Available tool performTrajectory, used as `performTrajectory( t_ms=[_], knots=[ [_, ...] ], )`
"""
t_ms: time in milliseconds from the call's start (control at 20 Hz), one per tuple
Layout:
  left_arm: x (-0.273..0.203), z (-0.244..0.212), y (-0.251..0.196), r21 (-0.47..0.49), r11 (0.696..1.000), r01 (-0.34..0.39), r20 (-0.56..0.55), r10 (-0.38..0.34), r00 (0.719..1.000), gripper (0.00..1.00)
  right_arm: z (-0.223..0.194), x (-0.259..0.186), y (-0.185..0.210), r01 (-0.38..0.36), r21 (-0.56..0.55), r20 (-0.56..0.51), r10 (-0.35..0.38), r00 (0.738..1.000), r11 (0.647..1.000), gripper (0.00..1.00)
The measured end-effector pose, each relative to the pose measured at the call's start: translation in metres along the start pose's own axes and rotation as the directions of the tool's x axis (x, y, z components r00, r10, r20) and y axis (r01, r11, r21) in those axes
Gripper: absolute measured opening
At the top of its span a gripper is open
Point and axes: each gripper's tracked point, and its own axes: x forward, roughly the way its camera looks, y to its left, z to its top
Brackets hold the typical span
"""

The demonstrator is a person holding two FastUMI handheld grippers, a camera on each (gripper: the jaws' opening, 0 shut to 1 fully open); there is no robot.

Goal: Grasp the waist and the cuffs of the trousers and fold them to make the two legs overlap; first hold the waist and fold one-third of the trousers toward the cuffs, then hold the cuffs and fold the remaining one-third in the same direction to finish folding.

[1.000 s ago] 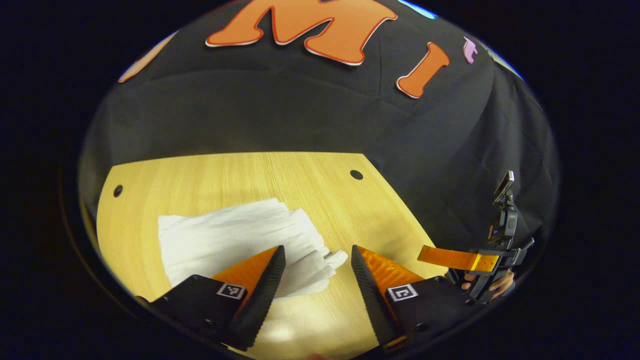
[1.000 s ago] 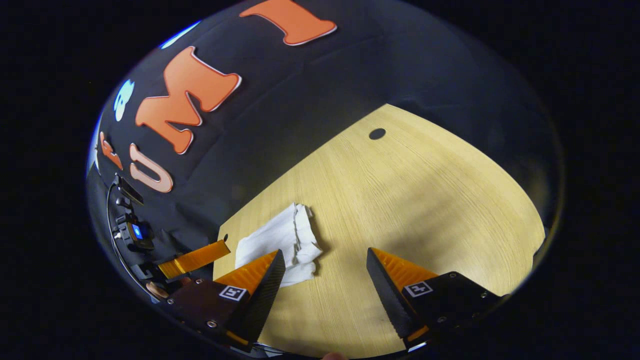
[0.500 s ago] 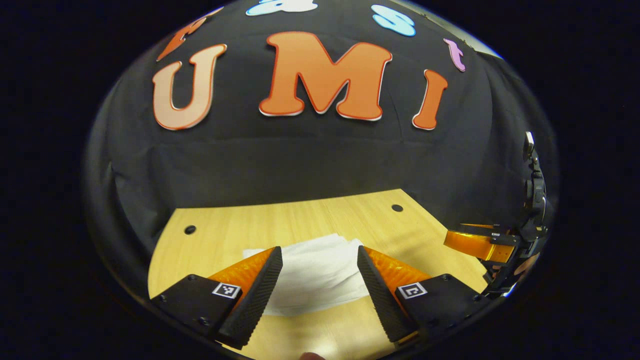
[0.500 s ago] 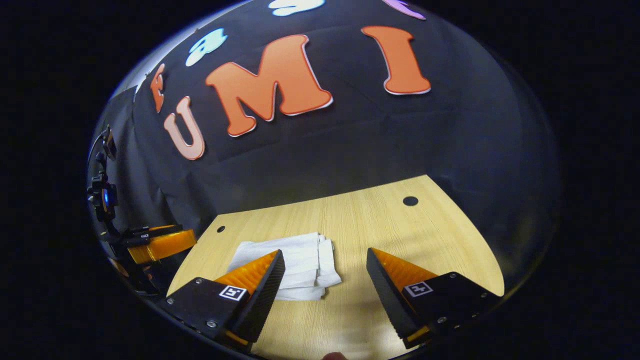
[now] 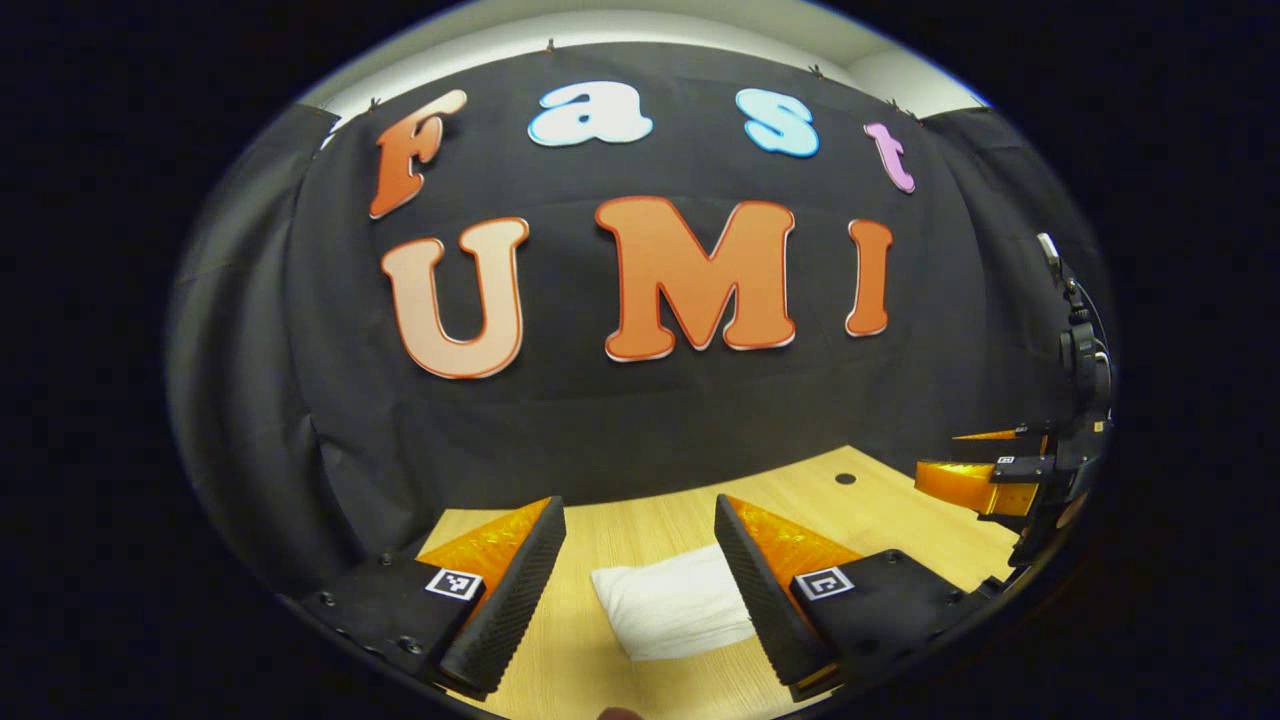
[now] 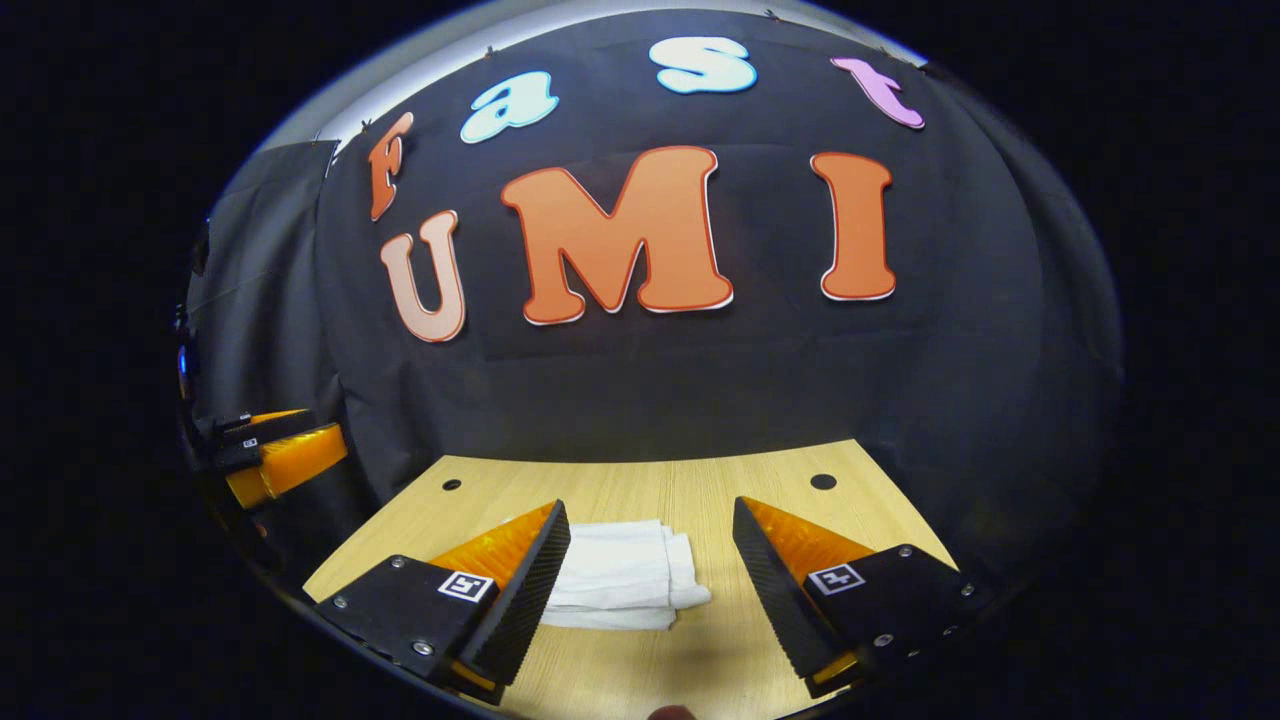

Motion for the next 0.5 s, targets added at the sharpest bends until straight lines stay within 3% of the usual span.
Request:
performTrajectory(
  t_ms=[150,500],
  knots=[
    [-0.027,0.014,0.025,0.040,0.999,-0.037,0.099,0.033,0.995,0.97,0.014,-0.010,0.014,0.009,-0.034,0.071,-0.007,0.997,0.999,0.98],
    [-0.050,0.026,0.040,0.002,0.999,-0.045,0.183,0.044,0.982,1.00,0.026,-0.025,0.032,0.012,-0.105,0.160,0.005,0.987,0.994,0.98]
  ],
)
